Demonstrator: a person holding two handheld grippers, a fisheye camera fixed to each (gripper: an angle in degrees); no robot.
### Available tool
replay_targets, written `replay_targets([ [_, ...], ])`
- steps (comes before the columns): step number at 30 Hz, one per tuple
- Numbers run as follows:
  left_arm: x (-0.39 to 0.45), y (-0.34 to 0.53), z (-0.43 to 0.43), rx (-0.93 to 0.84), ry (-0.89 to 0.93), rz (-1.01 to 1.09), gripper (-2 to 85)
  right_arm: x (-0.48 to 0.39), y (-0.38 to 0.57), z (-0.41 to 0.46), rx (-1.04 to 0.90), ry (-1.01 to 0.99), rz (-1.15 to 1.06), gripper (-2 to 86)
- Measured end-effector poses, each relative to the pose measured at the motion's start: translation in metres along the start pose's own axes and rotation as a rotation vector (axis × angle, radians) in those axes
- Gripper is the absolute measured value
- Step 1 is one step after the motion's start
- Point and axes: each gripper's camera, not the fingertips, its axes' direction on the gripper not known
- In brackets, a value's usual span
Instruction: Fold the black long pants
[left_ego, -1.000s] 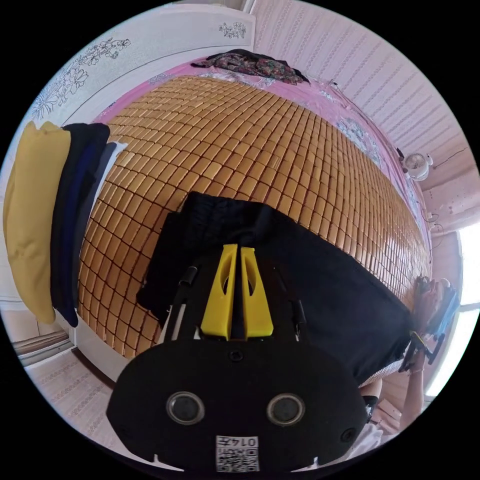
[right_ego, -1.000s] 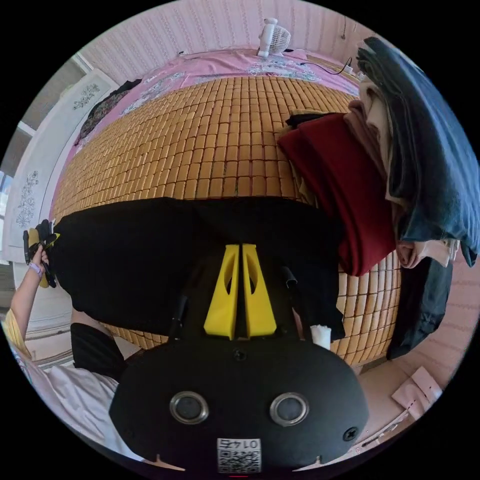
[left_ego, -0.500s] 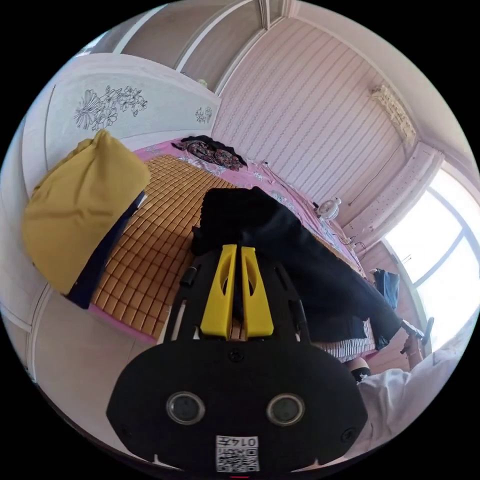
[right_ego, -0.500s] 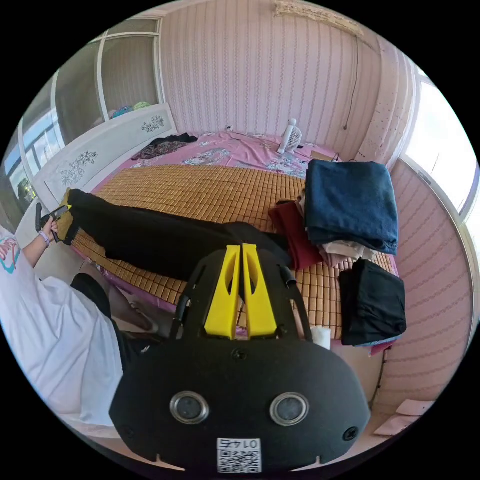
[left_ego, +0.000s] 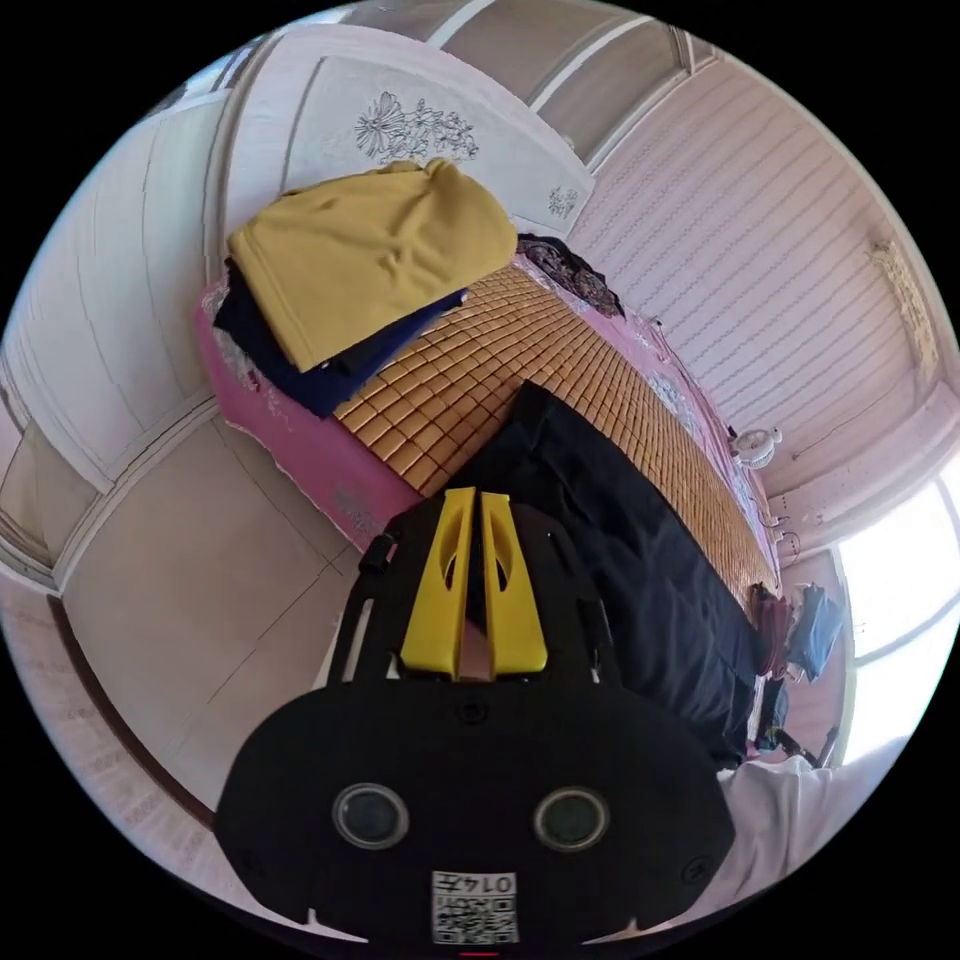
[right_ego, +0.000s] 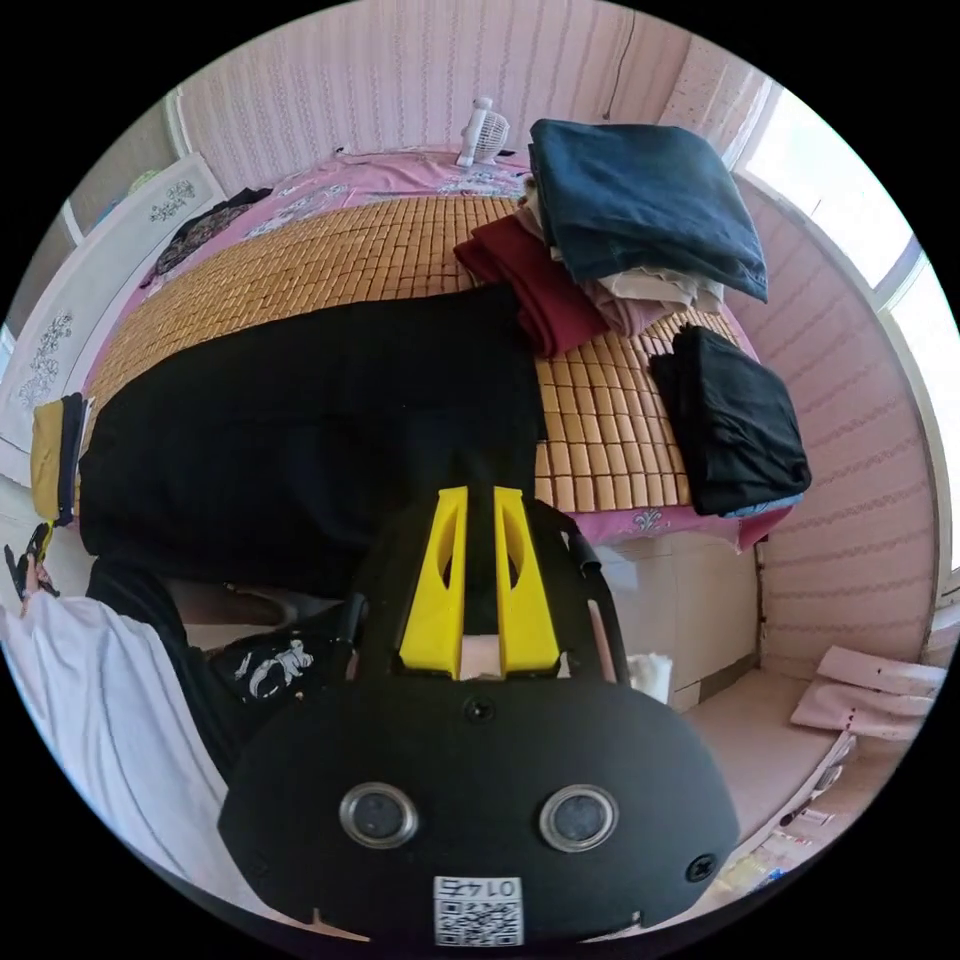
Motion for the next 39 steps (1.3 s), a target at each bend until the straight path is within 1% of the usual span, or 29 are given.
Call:
replay_targets([
  [2,0.039,-0.026,0.03,-0.035,-0.016,0.1,-0.8,-0.007,-0.026,0.01,0.03,-0.025,0.0,4.1],
  [4,0.071,-0.04,0.059,-0.055,-0.064,0.15,-0.8,-0.018,-0.048,0.03,0.001,-0.073,-0.008,2.7],
  [6,0.099,-0.048,0.092,-0.078,-0.071,0.169,-0.8,-0.034,-0.07,0.054,-0.016,-0.106,-0.012,1.0],
  [9,0.137,-0.06,0.149,-0.174,-0.103,0.203,-1.0,-0.057,-0.1,0.093,-0.038,-0.097,0.022,-0.1],
  [11,0.155,-0.066,0.184,-0.266,-0.226,0.212,-1.0,-0.068,-0.118,0.119,-0.073,-0.062,0.055,-0.3],
  [12,0.16,-0.067,0.184,-0.228,-0.227,0.225,-1.0,-0.071,-0.121,0.125,-0.084,-0.058,0.061,-0.3],
  [14,0.171,-0.072,0.189,-0.195,-0.297,0.209,-1.0,-0.078,-0.128,0.136,-0.103,-0.028,0.091,-0.4],
  [16,0.185,-0.069,0.195,-0.197,-0.369,0.287,-1.0,-0.084,-0.126,0.138,-0.086,0.02,0.083,-0.4],
  [17,0.194,-0.068,0.198,-0.187,-0.445,0.33,-1.0,-0.09,-0.121,0.138,-0.058,0.057,0.048,-0.4],
  [19,0.199,-0.068,0.204,-0.201,-0.556,0.369,-1.0,-0.097,-0.115,0.138,-0.004,0.068,-0.029,-0.3],
  [21,0.189,-0.071,0.203,-0.183,-0.589,0.332,-1.0,-0.102,-0.115,0.14,0.003,0.008,-0.097,-0.3],
  [23,0.166,-0.082,0.201,-0.181,-0.573,0.196,-1.0,-0.109,-0.123,0.144,0.024,-0.055,-0.179,-0.3],
  [25,0.154,-0.091,0.201,-0.157,-0.516,0.127,-1.0,-0.114,-0.133,0.149,0.043,-0.054,-0.212,-0.4],
  [28,0.146,-0.105,0.209,-0.143,-0.428,0.092,-1.0,-0.113,-0.157,0.16,0.054,-0.053,-0.21,-0.4],
  [29,0.144,-0.112,0.215,-0.147,-0.396,0.084,-1.0,-0.109,-0.167,0.166,0.016,-0.068,-0.214,-0.4],
  [30,0.143,-0.115,0.218,-0.152,-0.381,0.079,-1.0,-0.105,-0.17,0.164,0.06,-0.081,-0.206,-0.4],
  [31,0.14,-0.122,0.224,-0.164,-0.362,0.061,-1.0,-0.096,-0.178,0.169,0.048,-0.062,-0.156,-0.4],
  [34,0.129,-0.137,0.232,-0.217,-0.317,-0.013,-1.0,-0.063,-0.196,0.168,-0.02,-0.196,-0.046,-0.3],
  [35,0.127,-0.14,0.231,-0.219,-0.299,-0.025,-0.9,-0.046,-0.197,0.16,-0.023,-0.193,0.012,-0.2],
  [36,0.126,-0.14,0.229,-0.206,-0.288,-0.023,-0.9,-0.038,-0.195,0.153,-0.005,-0.186,0.031,-0.2],
  [38,0.131,-0.135,0.21,-0.1,-0.252,0.039,-0.8,0.001,-0.17,0.116,0.094,-0.197,0.057,1.4],
  [39,0.134,-0.132,0.204,-0.076,-0.235,0.063,-0.7,0.011,-0.161,0.108,0.102,-0.197,0.059,2.3],
])
